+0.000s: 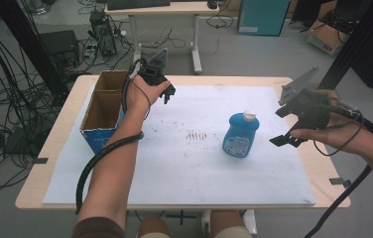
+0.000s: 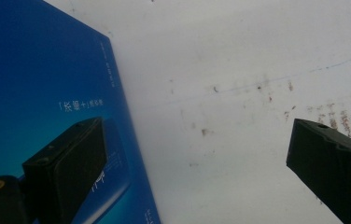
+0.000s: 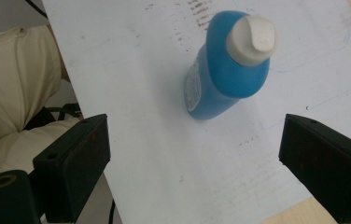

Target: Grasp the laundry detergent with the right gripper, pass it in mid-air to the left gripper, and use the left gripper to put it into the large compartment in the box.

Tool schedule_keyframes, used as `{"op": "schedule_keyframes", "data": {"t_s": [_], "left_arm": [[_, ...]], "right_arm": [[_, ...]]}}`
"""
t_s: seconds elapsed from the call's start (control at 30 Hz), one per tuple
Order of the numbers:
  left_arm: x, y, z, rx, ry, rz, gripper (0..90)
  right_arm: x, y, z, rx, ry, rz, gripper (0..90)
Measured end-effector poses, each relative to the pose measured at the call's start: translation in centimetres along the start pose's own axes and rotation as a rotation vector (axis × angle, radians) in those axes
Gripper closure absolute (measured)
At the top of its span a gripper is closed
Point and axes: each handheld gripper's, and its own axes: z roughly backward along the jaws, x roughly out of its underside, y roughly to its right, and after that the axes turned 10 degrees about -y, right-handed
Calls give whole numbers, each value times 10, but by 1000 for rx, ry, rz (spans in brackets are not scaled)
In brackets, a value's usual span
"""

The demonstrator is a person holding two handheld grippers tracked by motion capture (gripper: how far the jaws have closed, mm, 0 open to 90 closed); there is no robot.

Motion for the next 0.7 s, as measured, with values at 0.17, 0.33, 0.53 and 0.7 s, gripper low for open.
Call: {"op": "schedule_keyframes", "data": {"t_s": [0.17, 0.33, 0.53, 0.7], "left_arm": [[0, -1, -1, -3, -2, -1, 56], [0, -1, -2, -11, -4, 3, 56], [0, 0, -3, -20, -12, -3, 56], [-1, 1, -5, -20, -14, -6, 56]], "right_arm": [[13, 7, -9, -5, 22, -52, 86], [25, 14, -19, 2, 55, -93, 83], [37, 20, -28, 9, 106, -135, 80], [46, 24, -40, 10, 150, -166, 75]]}}
